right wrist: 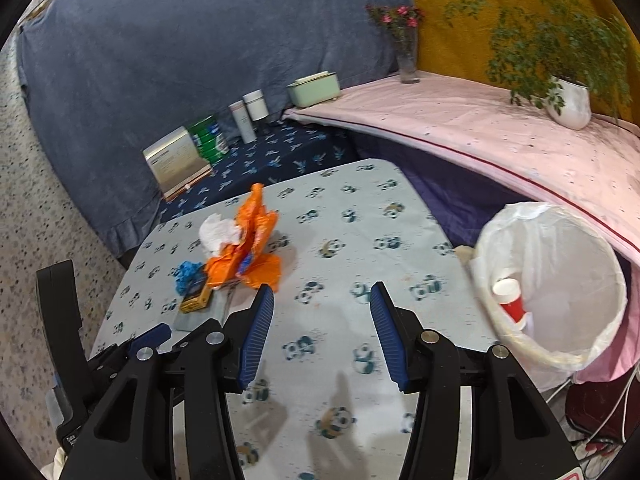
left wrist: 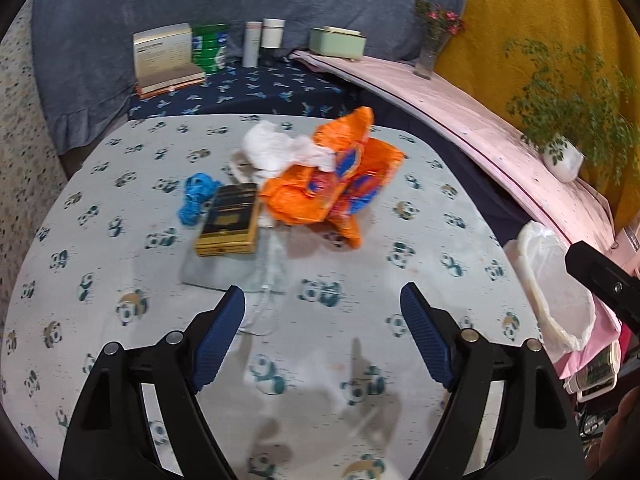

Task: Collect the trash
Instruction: 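Move both open tools back toward the orange snack bags, then grasp an orange snack bag with the right tool while the left reaches the other bag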

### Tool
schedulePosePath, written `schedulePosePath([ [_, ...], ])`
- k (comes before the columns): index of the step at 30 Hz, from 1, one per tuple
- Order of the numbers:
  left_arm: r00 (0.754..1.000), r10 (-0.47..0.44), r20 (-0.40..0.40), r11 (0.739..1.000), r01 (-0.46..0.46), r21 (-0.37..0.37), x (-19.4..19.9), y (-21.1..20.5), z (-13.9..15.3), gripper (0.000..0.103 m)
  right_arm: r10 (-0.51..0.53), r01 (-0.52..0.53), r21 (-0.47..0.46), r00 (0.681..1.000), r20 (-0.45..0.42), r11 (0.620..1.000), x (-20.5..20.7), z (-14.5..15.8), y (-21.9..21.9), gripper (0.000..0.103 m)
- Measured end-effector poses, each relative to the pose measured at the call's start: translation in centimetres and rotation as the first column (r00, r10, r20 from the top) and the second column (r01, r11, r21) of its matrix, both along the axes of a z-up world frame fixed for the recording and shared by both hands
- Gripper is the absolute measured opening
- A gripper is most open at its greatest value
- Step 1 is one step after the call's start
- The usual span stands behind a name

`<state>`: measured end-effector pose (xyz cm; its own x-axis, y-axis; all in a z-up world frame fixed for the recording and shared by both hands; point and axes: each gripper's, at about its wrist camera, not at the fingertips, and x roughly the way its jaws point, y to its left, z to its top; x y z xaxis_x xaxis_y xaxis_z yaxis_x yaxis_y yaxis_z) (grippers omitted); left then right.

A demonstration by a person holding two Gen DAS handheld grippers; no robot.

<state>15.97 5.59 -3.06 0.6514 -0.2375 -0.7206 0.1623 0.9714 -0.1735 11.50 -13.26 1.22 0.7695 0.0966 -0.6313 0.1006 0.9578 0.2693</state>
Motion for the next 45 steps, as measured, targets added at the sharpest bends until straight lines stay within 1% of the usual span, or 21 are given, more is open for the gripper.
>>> schedulePosePath([
  [9,0.998,0.065,0.004,0.998,-0.065,0.001,1.6,4.1,-0.3,0.076,0.073,-0.073,0.031,0.997,-0.032,0.997,4.2,-1.2,3.7,0.049],
  [15,0.997,0.072,0.011,0.997,-0.072,0.014,3.2,4.7,-0.4,0.076,0.089,-0.085,0.061,0.994,-0.056,0.994,7.4,-2.6,4.7,0.049],
  [20,0.998,0.057,0.017,0.998,-0.057,0.023,4.7,4.4,-0.6,0.076,0.090,-0.081,0.109,0.993,-0.074,0.991,10.1,-3.8,4.2,0.049],
  [25,0.999,0.033,0.025,0.999,-0.034,0.032,6.0,3.7,-0.9,0.076,0.096,-0.087,0.109,0.991,-0.089,0.990,12.8,-4.7,4.5,0.047],
  [28,0.999,0.009,0.033,0.999,-0.010,0.038,6.6,3.0,-0.9,0.076,0.108,-0.097,0.111,0.989,-0.098,0.989,13.9,-5.2,4.5,0.041],
  [31,0.999,-0.016,0.036,0.999,0.014,0.050,7.1,2.0,-1.0,0.076,0.120,-0.107,0.120,0.986,-0.113,0.987,14.8,-5.9,4.4,0.030],
  [33,0.999,-0.031,0.035,0.998,0.029,0.060,7.4,1.4,-1.1,0.076,0.134,-0.118,0.128,0.984,-0.121,0.985,15.0,-6.3,4.2,0.012],
  [35,0.998,-0.046,0.031,0.997,0.044,0.065,7.6,0.7,-1.3,0.076,0.135,-0.120,0.130,0.984,-0.116,0.984,14.5,-6.3,3.9,0.006],
  [39,0.997,-0.078,0.019,0.995,0.077,0.058,7.9,-0.7,-1.6,0.076,0.116,-0.104,0.135,0.990,-0.084,0.985,12.9,-5.8,2.8,0.005],
  [45,0.993,-0.116,0.019,0.989,0.114,0.090,8.5,-3.5,-2.0,0.076,0.055,-0.046,0.111,0.995,-0.083,0.993,10.4,-5.7,0.5,0.005],
])
